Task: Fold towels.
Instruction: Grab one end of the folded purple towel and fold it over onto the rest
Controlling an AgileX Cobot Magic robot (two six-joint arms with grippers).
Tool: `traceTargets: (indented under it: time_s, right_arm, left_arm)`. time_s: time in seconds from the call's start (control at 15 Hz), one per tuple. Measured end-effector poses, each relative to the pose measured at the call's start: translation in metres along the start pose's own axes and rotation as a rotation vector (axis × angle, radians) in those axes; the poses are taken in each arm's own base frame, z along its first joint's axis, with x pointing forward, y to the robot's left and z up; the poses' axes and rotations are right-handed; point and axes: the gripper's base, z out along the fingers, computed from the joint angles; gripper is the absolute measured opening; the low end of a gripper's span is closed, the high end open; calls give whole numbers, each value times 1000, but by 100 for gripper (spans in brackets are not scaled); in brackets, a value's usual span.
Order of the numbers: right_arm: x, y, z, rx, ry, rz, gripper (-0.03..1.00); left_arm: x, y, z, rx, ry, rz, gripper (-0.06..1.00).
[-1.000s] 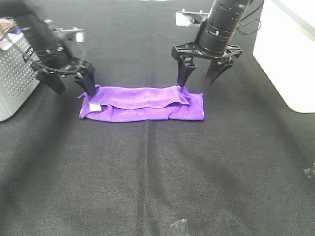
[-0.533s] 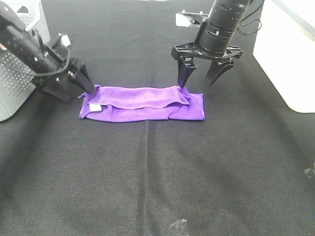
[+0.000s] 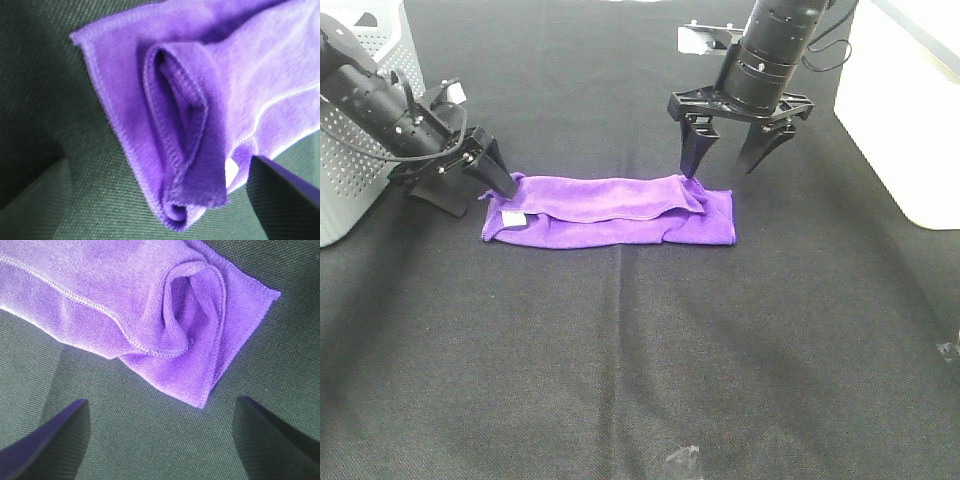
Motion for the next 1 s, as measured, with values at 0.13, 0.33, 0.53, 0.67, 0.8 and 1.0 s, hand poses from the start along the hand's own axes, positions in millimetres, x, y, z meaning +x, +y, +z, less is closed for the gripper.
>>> traceTargets:
  time_s: [0.13, 0.33, 0.53, 0.67, 0.8, 1.0]
  right_arm:
    - [0, 0, 0, 0, 0, 0, 75]
    - [0, 0, 0, 0, 0, 0, 75]
    - [0, 0, 0, -2, 0, 4, 75]
    - [0, 1, -3, -10, -7, 9, 75]
    - [0, 4, -16, -10, -34, 5, 75]
    - [1, 8, -41, -2, -84, -7, 75]
  left_arm:
    - [0, 0, 0, 5, -1, -3, 88]
    - [-1, -6, 5, 7, 4, 6, 86]
    - [-4, -29, 27, 57, 11, 25, 84]
    - [-6, -45, 42, 73, 27, 56, 78]
    - [-5, -49, 50, 73, 36, 63, 63]
    - [-5, -45, 51, 19, 85, 101, 21]
